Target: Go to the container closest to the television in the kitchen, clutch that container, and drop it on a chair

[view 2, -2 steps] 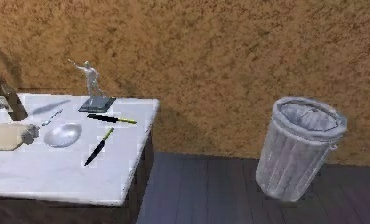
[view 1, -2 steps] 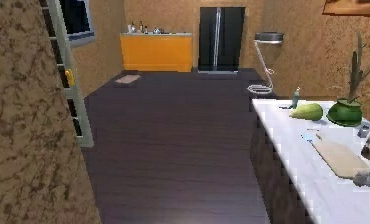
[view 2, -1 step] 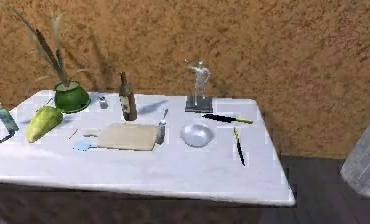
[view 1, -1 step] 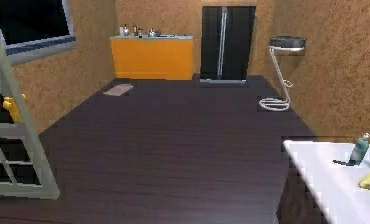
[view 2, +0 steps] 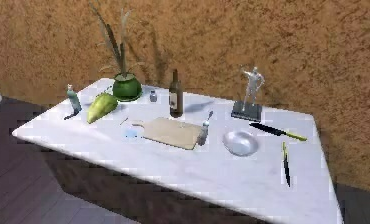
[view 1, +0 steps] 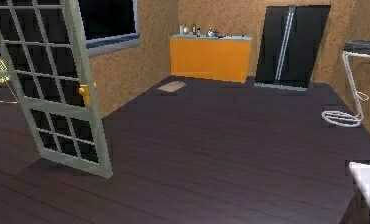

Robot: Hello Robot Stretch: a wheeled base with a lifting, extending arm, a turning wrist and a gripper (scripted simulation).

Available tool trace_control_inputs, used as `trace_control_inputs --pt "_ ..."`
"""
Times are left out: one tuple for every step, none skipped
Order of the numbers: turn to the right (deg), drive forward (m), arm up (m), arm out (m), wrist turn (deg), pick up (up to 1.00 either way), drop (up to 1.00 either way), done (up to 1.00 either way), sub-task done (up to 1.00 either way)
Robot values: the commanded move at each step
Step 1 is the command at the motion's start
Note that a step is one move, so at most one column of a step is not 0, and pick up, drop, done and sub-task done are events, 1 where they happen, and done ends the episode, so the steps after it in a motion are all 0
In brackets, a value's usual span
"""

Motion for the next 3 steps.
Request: trace_control_inputs --pt "0.0 1.0 0.0 0.0 0.0 0.0 0.0 0.0 0.0" --pt "-6.0 0.0 0.0 0.0 0.0 0.0 0.0 0.0 0.0" --pt "0.0 0.7 0.0 0.0 0.0 0.0 0.0 0.0 0.0"
